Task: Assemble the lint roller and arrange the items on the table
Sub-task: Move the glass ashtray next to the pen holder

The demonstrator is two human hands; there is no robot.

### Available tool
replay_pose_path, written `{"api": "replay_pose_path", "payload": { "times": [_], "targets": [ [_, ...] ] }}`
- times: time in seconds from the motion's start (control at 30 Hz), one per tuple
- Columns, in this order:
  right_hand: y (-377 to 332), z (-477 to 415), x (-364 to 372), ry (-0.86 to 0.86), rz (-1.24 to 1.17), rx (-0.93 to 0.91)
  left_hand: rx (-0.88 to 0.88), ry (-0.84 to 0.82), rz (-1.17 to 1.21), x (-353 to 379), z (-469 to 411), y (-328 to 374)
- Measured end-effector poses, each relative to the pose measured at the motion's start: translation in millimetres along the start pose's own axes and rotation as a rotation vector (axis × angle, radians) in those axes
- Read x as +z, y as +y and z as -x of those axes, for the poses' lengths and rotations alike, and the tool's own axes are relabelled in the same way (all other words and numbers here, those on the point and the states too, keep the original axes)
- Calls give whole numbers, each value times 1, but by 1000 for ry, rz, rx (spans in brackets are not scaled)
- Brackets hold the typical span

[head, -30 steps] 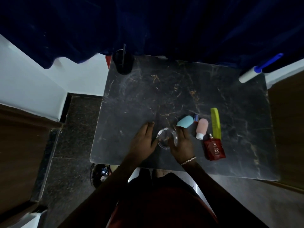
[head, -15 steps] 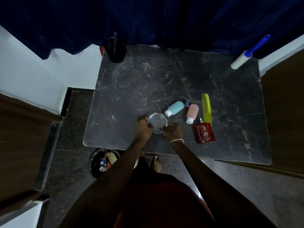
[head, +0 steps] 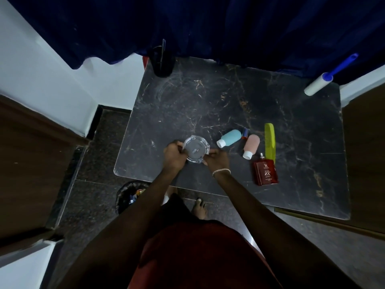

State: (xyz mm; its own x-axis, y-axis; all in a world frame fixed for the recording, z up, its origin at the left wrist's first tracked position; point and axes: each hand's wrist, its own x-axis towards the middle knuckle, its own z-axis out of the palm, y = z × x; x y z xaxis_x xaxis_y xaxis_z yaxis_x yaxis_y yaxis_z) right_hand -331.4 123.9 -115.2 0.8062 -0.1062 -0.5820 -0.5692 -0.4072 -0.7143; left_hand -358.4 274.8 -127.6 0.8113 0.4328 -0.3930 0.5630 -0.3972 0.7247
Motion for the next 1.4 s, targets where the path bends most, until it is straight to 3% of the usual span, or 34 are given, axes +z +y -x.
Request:
{"api": "replay_pose_path", "payload": {
  "times": [0.4, 0.73, 1.1, 1.4],
  "targets": [
    [-107, -53, 84, 65, 161, -118, -36, 125, 7, -81, -104, 6],
    [-185, -121, 154, 61, 281, -136, -108, 105, -41, -124, -211, 8],
    [-192, -149, 185, 45, 371, -131, -229, 41, 46, -131, -257, -8],
    [-187, -153, 189, 67, 385, -121, -214, 29, 19, -132, -259, -11]
  ]
}}
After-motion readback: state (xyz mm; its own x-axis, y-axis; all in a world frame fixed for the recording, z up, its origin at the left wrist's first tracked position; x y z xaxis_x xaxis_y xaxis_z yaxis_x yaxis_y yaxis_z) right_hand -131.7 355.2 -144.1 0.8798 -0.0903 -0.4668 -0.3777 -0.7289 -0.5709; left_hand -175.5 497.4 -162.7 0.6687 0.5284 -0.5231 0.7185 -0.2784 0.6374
